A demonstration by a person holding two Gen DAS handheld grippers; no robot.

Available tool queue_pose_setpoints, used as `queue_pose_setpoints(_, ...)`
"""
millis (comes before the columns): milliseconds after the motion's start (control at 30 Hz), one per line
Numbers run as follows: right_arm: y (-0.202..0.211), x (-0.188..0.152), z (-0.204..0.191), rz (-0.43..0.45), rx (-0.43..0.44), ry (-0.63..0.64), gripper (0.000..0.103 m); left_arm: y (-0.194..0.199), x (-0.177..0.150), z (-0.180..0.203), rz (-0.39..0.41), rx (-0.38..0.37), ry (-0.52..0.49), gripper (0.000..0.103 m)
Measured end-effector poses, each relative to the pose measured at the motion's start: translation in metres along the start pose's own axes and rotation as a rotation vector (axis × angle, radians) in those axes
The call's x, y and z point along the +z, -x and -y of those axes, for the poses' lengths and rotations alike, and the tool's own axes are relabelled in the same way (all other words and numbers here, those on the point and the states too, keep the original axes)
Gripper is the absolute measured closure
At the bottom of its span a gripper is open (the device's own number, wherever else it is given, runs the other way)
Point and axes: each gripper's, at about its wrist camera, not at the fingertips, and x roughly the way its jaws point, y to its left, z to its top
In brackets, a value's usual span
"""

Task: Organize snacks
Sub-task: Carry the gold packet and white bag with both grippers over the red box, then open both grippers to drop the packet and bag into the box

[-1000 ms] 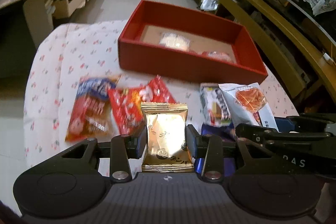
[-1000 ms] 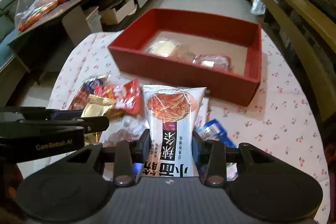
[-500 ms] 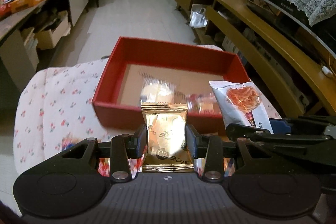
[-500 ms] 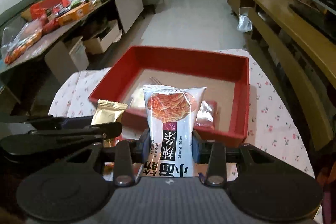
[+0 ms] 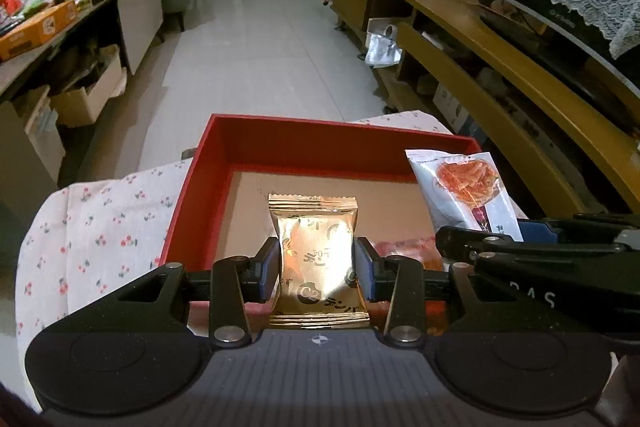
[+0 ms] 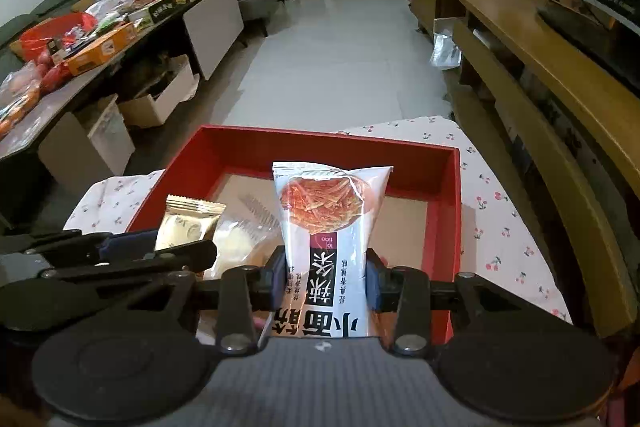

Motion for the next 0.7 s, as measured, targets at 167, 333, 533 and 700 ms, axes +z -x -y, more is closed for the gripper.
queue_pose_setpoints(167, -0.019, 0.010, 0.003, -0.007, -0.012, 0.005, 0.047, -0.018, 0.010, -0.004, -0.003, 0.013, 0.006, 0.056)
queue_pose_setpoints(333, -0.041, 0.016, 0.002, -0.012, -0.025, 0.011, 0.047, -0.035, 0.013, -0.010, -0.011, 0.025, 0.023, 0.056)
queue_pose_setpoints(533, -0.070, 0.017, 0.002, -0.050, -0.037, 0.013, 0.047, -0.055, 0.011, -0.015, -0.043, 0.042, 0.031, 0.056)
queue_pose_setpoints(700, -0.084, 0.018, 0.001, -0.067, -0.042, 0.017, 0.047, -0.062, 0.009, -0.020, -0.050, 0.039, 0.039, 0.055)
